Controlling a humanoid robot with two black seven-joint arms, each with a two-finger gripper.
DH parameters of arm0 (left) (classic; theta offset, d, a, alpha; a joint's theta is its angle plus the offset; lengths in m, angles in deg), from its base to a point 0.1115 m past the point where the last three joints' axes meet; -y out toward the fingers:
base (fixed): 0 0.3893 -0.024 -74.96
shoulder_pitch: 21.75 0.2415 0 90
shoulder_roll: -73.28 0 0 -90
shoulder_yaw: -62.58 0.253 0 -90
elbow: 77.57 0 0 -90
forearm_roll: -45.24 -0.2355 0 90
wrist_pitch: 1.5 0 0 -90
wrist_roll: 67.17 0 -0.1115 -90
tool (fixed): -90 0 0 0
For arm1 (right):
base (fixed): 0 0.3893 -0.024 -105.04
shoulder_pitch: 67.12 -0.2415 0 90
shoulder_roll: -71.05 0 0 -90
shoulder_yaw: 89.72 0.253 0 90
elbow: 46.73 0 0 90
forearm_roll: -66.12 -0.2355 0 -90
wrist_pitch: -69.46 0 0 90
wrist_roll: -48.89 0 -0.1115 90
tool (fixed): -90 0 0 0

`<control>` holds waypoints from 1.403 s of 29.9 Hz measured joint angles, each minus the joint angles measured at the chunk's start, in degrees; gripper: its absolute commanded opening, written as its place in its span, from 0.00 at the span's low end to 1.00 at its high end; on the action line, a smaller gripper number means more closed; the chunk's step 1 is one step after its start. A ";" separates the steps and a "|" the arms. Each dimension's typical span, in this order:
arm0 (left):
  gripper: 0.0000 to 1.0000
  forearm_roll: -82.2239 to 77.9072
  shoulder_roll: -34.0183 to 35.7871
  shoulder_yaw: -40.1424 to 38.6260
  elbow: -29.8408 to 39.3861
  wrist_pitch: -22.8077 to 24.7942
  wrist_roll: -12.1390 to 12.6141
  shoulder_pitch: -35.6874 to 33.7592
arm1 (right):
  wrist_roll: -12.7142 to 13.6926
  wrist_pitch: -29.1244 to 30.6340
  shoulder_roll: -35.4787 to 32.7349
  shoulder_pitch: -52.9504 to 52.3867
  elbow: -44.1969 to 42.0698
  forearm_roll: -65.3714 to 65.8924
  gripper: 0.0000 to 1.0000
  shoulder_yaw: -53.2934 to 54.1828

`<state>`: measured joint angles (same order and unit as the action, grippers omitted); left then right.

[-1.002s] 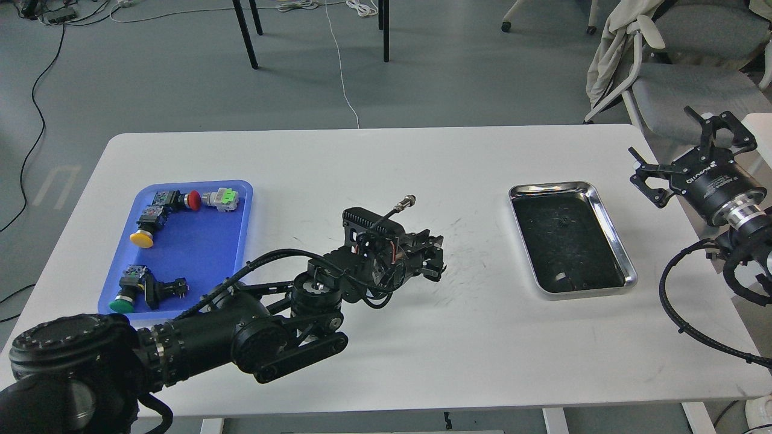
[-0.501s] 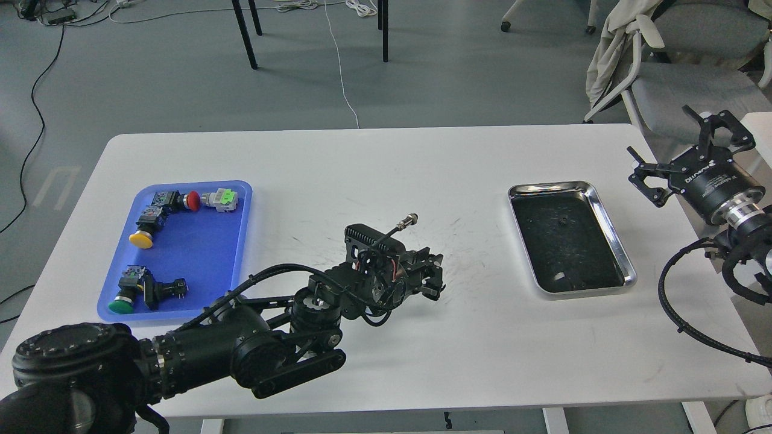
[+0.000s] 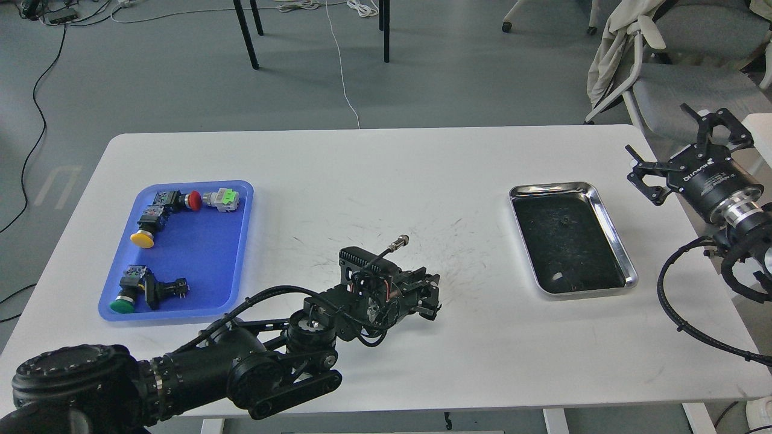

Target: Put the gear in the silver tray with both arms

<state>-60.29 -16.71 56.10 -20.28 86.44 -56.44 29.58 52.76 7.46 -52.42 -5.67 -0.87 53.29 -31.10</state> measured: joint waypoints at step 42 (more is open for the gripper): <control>0.98 65.31 28.32 -43.69 4.67 -15.28 -4.69 -8.18 | 5.47 -8.31 -2.52 -28.82 17.54 24.98 0.96 -31.26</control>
<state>5.02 11.61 12.41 -15.61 71.17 -61.12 21.41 58.23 -0.86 -54.95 -34.49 16.67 78.27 -62.37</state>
